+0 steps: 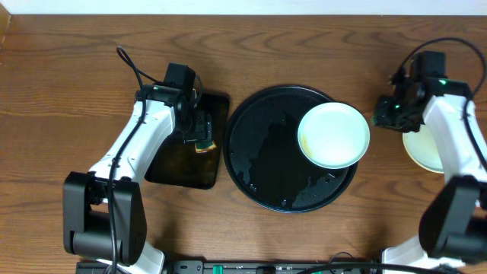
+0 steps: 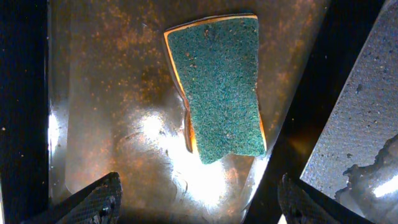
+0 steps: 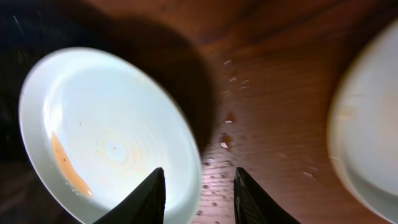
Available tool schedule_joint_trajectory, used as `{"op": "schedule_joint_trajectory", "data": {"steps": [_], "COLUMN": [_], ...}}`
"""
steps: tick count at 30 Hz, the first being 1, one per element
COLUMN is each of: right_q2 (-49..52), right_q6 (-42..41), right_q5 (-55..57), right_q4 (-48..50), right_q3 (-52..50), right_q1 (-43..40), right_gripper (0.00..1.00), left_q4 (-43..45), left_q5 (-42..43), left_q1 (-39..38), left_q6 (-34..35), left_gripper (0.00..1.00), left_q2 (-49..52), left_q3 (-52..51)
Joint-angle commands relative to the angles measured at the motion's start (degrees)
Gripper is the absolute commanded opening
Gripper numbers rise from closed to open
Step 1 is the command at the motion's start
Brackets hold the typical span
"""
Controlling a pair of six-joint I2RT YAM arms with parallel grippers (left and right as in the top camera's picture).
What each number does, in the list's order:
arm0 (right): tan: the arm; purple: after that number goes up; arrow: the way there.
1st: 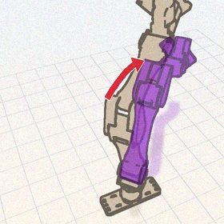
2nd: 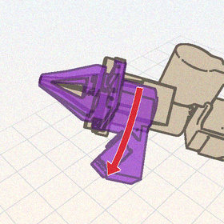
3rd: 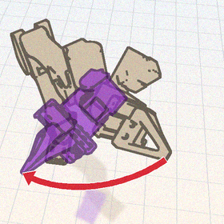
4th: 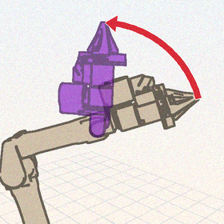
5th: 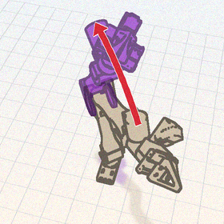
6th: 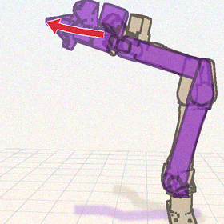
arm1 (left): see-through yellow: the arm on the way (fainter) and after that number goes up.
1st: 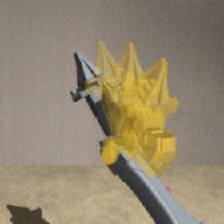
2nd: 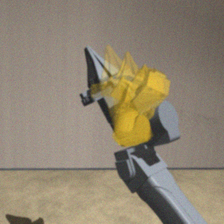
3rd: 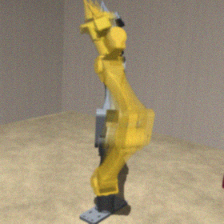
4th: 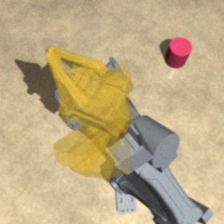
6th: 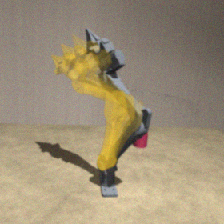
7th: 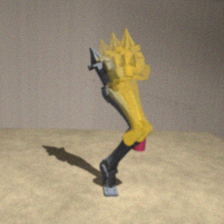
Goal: Clean dirty plates on tray and stack at the side
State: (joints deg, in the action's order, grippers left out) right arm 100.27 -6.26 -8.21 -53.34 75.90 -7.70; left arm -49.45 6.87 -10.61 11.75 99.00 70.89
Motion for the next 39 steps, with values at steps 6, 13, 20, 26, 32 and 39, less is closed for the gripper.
{"op": "schedule_joint_trajectory", "data": {"steps": [6, 13, 20, 26, 32, 39], "right_q2": [7.5, 8.7, 8.8, 8.8, 8.7, 6.0], "right_q6": [2.7, 2.7, 2.7, 2.7, 2.5, 2.1], "right_q5": [-4.7, -4.7, -4.7, -4.7, -4.7, -4.7], "right_q4": [0.4, 1.4, 1.8, 4.4, 5.0, 6.1], "right_q3": [0.2, 0.2, -0.9, -4.3, -4.9, -4.5], "right_q1": [-0.2, -0.2, -0.2, -0.2, -0.2, -0.2], "right_gripper": [0.33, 0.18, 0.18, 0.08, 0.01, 0.01], "left_q4": [0.1, 0.1, 0.1, 0.1, 0.0, 0.1], "left_q5": [-0.9, -0.9, -0.9, -0.9, -0.9, -0.9], "left_q1": [0.3, 0.3, 0.3, 0.3, 0.3, 0.3], "left_q6": [-0.5, -0.5, -0.3, -0.3, -0.3, -0.3], "left_gripper": [0.80, 0.80, 0.80, 0.80, 0.80, 0.80], "left_q2": [-0.1, -0.1, -0.1, -0.1, -0.1, -0.1], "left_q3": [-0.1, -0.1, -0.1, -0.1, -0.1, -0.1]}}
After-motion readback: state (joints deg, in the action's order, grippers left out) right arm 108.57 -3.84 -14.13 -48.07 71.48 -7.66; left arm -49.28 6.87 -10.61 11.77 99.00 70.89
